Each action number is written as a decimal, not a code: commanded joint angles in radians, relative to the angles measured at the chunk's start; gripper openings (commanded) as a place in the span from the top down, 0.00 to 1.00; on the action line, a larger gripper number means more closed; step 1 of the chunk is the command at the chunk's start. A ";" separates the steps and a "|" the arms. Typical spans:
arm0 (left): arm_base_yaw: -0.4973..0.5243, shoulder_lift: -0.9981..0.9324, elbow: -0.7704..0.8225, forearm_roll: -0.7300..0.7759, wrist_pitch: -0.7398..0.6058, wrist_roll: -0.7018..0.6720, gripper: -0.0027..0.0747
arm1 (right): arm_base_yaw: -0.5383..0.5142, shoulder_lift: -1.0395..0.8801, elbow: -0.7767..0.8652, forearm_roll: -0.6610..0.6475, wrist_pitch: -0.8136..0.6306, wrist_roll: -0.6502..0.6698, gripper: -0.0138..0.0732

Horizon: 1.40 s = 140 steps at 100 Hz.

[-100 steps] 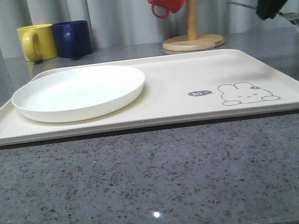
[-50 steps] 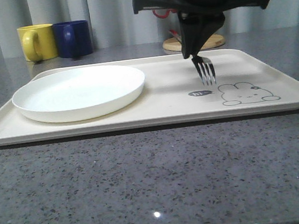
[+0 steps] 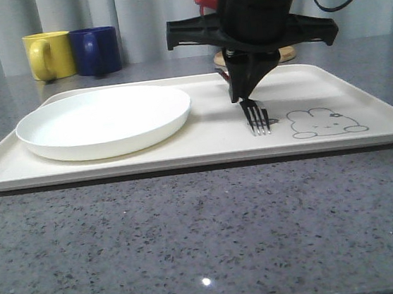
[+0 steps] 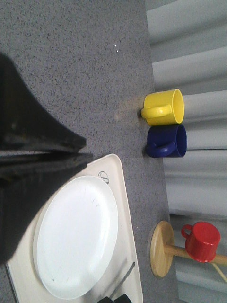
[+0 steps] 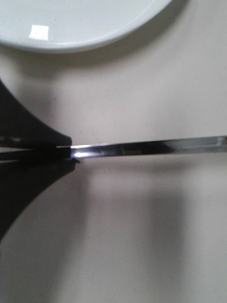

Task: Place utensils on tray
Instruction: 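Lower the fork onto the tray beside the plate and open the right gripper, then move the right gripper back to the chopsticks and grasp them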

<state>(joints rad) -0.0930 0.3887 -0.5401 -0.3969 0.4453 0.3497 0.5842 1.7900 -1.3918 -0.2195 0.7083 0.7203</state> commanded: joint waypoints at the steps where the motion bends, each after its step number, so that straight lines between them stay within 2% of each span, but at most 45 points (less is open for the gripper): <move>1: 0.003 0.008 -0.028 -0.013 -0.069 0.000 0.99 | 0.002 -0.044 -0.036 -0.011 -0.042 -0.002 0.88; 26: 0.003 0.008 -0.028 -0.013 -0.069 0.000 0.99 | 0.002 -0.026 -0.036 -0.011 -0.036 -0.002 0.63; 54: 0.003 0.008 -0.028 -0.013 -0.069 0.000 0.99 | 0.002 -0.040 -0.036 -0.011 -0.035 -0.002 0.43; 72: 0.003 0.008 -0.028 -0.013 -0.069 0.000 0.99 | -0.002 -0.101 -0.040 -0.035 -0.004 -0.063 0.42; 86: 0.003 0.008 -0.028 -0.013 -0.069 0.000 0.99 | -0.057 -0.159 -0.040 -0.034 0.072 -0.141 0.42; 115: 0.003 0.008 -0.028 -0.013 -0.069 0.000 0.99 | -0.294 -0.228 -0.040 0.015 0.214 -0.398 0.42; 140: 0.003 0.008 -0.028 -0.013 -0.069 0.000 0.99 | -0.507 -0.228 -0.005 0.158 0.250 -0.602 0.42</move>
<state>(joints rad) -0.0930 0.3887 -0.5401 -0.3969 0.4453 0.3497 0.1476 1.6102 -1.3903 -0.1068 0.9766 0.2003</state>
